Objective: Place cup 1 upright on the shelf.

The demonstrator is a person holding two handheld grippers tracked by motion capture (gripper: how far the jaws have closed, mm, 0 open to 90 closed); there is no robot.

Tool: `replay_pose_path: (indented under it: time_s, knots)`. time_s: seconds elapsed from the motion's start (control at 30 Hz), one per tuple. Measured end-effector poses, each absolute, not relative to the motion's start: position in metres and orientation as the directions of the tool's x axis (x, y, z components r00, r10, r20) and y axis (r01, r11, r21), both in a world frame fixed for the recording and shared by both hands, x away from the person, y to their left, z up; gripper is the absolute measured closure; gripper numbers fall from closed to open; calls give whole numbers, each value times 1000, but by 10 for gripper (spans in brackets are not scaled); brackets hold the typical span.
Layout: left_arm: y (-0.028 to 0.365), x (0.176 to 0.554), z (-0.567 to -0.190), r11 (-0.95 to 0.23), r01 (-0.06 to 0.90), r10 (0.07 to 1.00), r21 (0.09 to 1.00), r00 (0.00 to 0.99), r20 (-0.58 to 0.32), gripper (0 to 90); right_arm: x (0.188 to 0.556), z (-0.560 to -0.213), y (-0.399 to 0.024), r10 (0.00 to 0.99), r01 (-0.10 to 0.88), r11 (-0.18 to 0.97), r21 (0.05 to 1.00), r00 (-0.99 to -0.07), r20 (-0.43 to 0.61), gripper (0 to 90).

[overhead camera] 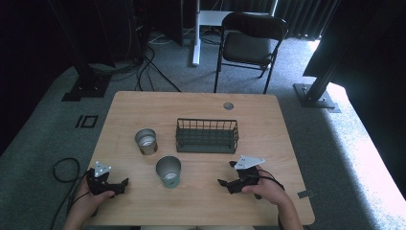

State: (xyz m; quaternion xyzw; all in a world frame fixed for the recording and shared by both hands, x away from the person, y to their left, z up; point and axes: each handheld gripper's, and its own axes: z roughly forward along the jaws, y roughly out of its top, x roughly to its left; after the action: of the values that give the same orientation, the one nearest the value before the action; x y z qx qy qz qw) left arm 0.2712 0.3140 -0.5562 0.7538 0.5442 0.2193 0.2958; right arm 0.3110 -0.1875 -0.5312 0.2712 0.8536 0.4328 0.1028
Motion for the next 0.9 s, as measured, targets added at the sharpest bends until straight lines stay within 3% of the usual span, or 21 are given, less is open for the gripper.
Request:
replay_pose_path:
  time_s: [0.9]
  knots:
    - [314, 271, -556, -232, 691, 950, 685, 311, 9, 3, 312, -525, -126, 416, 282, 515, 809, -908, 52, 121]
